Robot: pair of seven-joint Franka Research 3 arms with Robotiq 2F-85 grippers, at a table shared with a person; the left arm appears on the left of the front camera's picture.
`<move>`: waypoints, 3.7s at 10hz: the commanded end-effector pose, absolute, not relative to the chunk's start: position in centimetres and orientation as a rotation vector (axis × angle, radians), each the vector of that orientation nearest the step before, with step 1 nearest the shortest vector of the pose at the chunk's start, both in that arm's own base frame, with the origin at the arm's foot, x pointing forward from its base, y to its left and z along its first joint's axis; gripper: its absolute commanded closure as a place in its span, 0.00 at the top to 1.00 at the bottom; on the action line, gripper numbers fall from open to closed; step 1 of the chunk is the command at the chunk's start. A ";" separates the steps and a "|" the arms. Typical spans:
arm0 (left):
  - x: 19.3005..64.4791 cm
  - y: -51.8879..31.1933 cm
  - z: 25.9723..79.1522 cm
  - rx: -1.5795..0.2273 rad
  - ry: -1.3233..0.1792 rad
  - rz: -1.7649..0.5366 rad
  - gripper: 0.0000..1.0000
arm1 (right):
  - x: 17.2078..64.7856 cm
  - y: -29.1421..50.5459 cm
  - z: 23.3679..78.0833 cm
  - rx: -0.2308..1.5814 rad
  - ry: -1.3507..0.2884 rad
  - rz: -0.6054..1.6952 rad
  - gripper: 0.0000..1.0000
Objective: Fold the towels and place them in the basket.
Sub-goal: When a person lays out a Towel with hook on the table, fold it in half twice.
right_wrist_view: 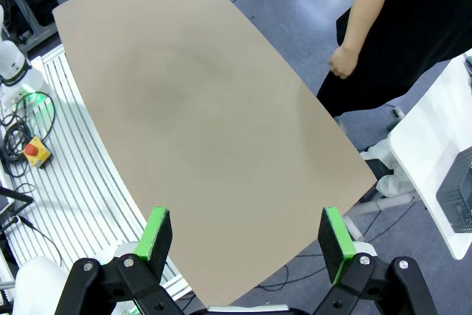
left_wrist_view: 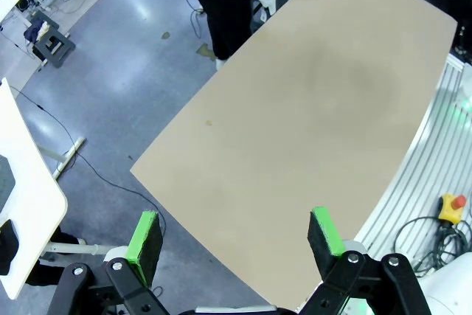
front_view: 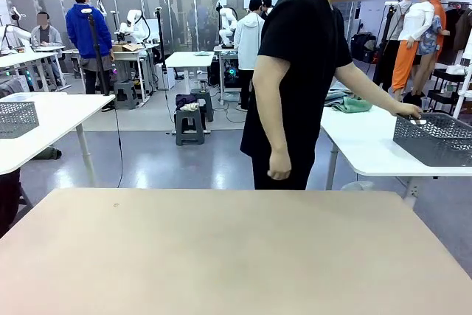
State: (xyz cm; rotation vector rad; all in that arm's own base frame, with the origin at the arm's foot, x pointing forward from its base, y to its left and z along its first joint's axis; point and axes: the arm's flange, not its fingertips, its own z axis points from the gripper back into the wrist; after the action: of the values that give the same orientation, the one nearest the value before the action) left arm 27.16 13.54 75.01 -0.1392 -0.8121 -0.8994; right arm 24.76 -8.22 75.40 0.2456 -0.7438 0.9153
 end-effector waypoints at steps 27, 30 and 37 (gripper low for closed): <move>27.3 13.3 75.1 -0.143 -0.822 -0.909 1.00 | 24.8 -8.2 75.2 0.252 -0.750 0.930 1.00; 27.3 13.3 75.1 -0.143 -0.822 -0.909 1.00 | 24.8 -8.2 75.2 0.252 -0.750 0.930 1.00; 27.3 13.3 75.1 -0.143 -0.822 -0.909 1.00 | 24.8 -8.2 75.2 0.252 -0.750 0.930 1.00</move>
State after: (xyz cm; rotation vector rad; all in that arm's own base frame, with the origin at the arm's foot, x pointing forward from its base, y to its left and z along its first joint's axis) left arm 27.18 13.54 74.99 -0.1393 -0.8114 -0.8992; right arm 24.75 -8.21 75.40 0.2456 -0.7439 0.9155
